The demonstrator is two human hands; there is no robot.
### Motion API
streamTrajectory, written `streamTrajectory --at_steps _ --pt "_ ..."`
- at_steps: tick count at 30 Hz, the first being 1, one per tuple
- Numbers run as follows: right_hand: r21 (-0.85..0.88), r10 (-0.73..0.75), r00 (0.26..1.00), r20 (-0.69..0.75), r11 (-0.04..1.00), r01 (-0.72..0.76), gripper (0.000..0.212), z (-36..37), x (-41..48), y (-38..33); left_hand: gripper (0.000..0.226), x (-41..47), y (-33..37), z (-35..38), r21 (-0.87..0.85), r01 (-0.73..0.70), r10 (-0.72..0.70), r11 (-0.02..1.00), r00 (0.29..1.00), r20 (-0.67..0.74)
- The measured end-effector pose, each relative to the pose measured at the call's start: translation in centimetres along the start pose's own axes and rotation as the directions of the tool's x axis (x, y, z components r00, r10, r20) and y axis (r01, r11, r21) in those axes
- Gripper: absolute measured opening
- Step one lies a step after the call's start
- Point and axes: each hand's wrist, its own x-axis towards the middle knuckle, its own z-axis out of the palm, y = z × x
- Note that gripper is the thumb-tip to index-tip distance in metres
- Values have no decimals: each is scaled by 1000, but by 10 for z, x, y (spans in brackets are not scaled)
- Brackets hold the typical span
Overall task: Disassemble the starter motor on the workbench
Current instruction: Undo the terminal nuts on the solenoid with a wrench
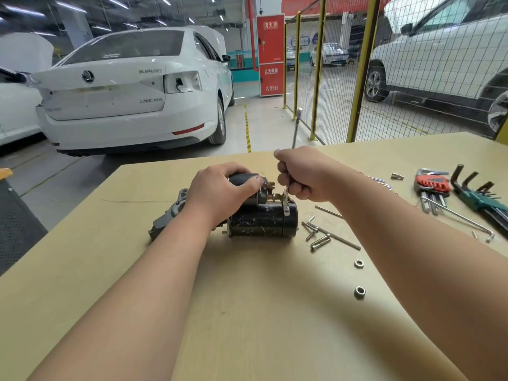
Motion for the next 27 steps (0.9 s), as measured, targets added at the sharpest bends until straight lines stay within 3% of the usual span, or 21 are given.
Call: streamTrajectory --at_steps 3,6,9,13,16,17,18,20,21,22,23,27 --pt "153 14 1000 -4 988 -13 39 -4 5 3 31 0 1 0 -1 3 -3 1000 1000 0" --pt "315 59 994 93 945 -86 40 -9 11 6 31 -1 1 0 8 -5 5 1000 1000 -1" --pt "316 66 991 115 944 -99 40 -5 16 4 27 -3 1 0 6 -13 13 1000 1000 -4" --pt "209 -50 994 92 977 30 39 3 14 -5 28 -3 2 0 2 -6 6 1000 1000 -7" --pt "131 -290 956 43 950 282 42 0 -4 -4 34 1 2 0 -6 16 -16 1000 1000 0" --pt "8 -435 900 22 901 435 43 2 -16 4 35 2 2 0 -6 25 -25 1000 1000 7" --pt "-161 -605 795 39 782 603 41 4 -29 15 37 4 2 1 -6 35 -35 999 999 12" --pt "-444 -808 503 307 346 827 30 4 -48 49 40 6 3 1 -5 46 -45 999 999 17" --pt "-526 -794 388 467 104 844 26 0 -54 65 41 7 3 1 -5 45 -45 999 999 20" --pt "-569 -750 328 574 -78 819 24 -5 -57 76 41 7 3 2 -5 42 -42 999 999 24" --pt "-592 -721 316 616 -160 790 24 -9 -57 81 41 7 3 2 -5 40 -40 999 999 25" --pt "-620 -767 241 595 -247 744 30 -8 -55 75 41 4 1 1 -5 31 -31 1000 999 18"
